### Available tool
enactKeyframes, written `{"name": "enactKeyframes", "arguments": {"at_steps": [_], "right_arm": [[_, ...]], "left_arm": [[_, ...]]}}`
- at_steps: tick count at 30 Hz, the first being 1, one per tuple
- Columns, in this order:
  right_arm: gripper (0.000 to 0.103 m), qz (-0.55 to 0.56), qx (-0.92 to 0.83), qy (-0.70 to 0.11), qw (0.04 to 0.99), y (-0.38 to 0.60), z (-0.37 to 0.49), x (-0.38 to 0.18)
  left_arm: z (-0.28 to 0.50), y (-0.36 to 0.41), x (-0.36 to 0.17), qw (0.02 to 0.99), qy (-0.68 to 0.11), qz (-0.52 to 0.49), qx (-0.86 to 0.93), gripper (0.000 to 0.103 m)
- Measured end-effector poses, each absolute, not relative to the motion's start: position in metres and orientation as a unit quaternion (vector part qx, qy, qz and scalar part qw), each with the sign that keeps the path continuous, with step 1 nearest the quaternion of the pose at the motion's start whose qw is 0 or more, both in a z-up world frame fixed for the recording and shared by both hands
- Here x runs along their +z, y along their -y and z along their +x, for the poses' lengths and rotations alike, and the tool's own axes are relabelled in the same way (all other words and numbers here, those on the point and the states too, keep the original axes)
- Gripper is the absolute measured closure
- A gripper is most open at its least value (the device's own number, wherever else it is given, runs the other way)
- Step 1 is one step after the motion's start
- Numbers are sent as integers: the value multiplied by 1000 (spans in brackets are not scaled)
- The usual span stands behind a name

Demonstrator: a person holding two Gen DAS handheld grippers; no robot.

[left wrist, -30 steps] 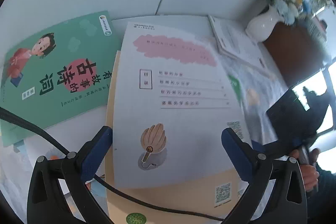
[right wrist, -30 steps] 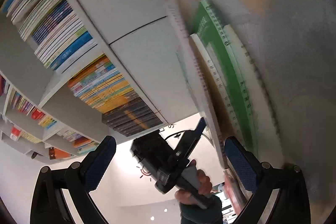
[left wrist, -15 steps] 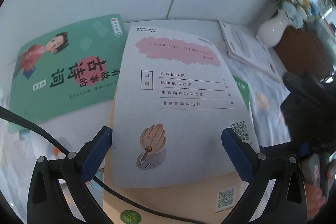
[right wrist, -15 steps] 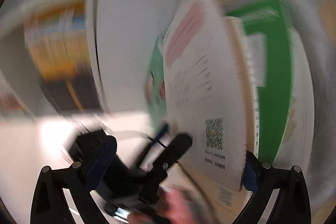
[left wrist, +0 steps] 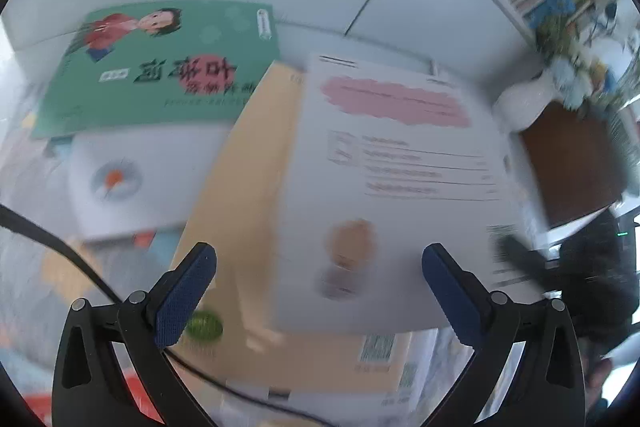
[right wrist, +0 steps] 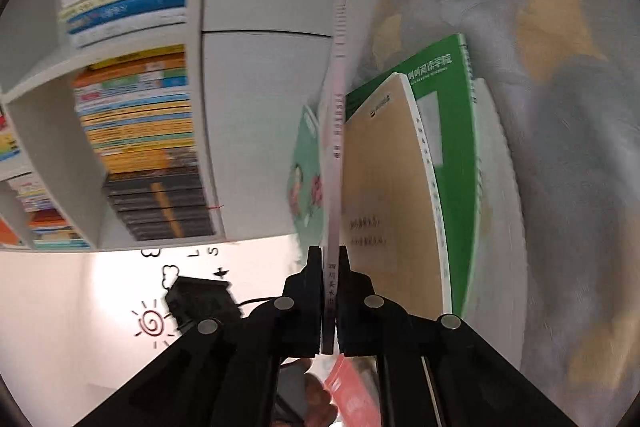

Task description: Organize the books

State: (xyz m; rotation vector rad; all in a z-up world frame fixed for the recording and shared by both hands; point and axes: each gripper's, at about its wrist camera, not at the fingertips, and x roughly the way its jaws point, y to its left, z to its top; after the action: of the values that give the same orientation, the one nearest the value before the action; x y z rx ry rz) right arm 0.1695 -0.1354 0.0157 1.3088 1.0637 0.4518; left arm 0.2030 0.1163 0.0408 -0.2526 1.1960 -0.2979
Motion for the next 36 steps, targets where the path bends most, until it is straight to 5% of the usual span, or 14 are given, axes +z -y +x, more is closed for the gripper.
{"name": "enactKeyframes", "arguments": {"at_steps": [6,16,23,32,35,36], "right_arm": [[98,482,147,-465,728,183,112,68],[97,259,83,-409,871,269,33,186],[96,114,150,-427,885,200,-9,188],[93,159,238,-522,804,131,-25,113],[70,160,276,-536,781,117,-26,103],[50,166,275,-551,770,114,-26,98]], "left_arm": [[144,-67,66,848,-522,58,-75,1],[87,-18,113,855,-506,-25,-110,1],[49,-12,124,856,-506,-30,-105,1],[-29,-104,113,813,-575,-83,-44,1],[-57,-118,112,808,-576,-117,-43,1],[-62,-118,110,806,-574,-133,-53,1]]}}
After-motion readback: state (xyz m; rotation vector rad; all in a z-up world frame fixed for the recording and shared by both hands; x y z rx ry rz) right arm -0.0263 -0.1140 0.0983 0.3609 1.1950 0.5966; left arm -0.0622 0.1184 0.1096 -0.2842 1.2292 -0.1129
